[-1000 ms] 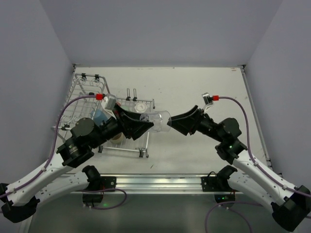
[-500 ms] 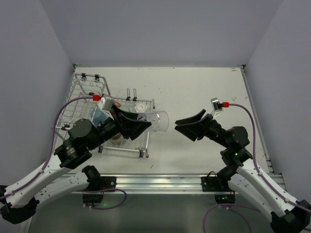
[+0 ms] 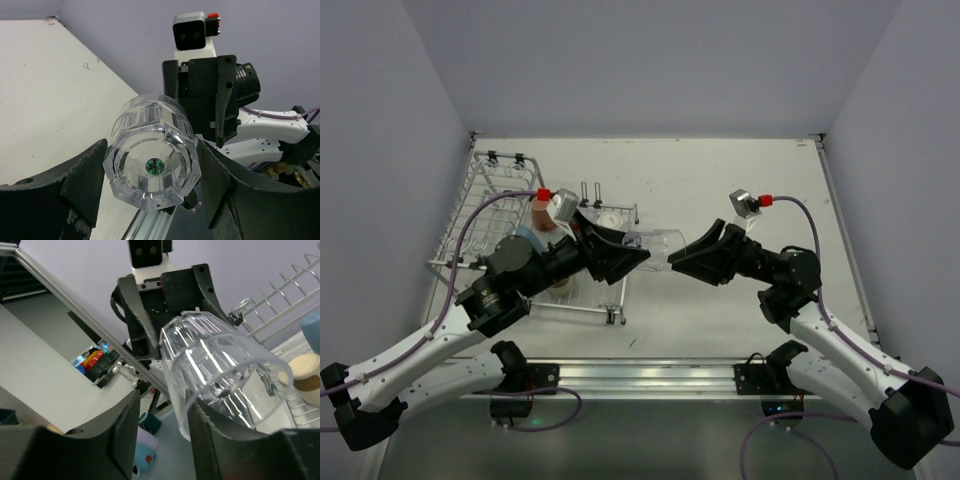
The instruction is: Unload the cups from the dish rack
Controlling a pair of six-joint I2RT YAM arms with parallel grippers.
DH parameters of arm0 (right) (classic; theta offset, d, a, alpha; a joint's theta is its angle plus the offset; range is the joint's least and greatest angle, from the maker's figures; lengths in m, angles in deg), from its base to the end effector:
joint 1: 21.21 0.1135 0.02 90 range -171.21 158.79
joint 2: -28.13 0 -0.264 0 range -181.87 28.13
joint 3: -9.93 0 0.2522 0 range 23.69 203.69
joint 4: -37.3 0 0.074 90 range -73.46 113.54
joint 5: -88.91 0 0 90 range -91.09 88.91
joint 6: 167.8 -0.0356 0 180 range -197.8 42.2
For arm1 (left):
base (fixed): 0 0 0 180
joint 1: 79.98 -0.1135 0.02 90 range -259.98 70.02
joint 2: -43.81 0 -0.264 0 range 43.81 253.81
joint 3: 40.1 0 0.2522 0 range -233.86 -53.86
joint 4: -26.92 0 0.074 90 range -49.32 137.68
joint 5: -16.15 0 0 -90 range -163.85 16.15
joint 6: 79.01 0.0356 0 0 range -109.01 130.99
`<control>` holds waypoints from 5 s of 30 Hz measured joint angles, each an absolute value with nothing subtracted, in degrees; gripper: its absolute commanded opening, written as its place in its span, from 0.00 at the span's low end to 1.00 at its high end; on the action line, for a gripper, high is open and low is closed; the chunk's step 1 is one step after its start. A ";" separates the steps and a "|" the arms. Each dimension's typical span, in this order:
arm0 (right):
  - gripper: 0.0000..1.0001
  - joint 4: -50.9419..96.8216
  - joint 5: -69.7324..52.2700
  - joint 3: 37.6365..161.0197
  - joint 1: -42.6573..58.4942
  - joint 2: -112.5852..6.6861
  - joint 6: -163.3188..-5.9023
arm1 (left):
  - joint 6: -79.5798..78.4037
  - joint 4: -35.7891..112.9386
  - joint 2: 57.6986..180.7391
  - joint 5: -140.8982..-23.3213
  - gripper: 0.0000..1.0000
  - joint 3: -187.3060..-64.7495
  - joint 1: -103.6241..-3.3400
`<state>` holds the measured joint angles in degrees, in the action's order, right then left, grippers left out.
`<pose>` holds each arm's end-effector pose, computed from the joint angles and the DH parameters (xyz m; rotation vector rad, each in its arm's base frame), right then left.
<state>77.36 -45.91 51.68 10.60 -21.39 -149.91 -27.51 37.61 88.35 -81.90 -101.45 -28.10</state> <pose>0.1418 0.1175 0.3332 -0.4131 1.3802 1.9417 0.1084 -0.1462 0.3833 0.3147 1.5939 -1.3592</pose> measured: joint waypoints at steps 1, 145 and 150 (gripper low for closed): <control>0.36 78.12 -46.10 51.68 10.60 -21.36 -150.22 | -27.55 37.06 88.65 -82.17 0.00 -101.19 -28.10; 0.81 -22.53 4.87 99.07 -8.67 -44.49 -98.35 | -16.82 76.69 135.01 -54.23 0.00 -128.10 -41.72; 0.81 -21.22 0.73 99.07 -8.63 -43.83 -98.53 | -15.42 78.28 124.19 -54.60 0.00 -128.93 -41.72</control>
<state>-21.22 0.73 99.07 -8.63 -43.83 -98.53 -15.42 78.28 124.19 -54.60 -128.93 -41.72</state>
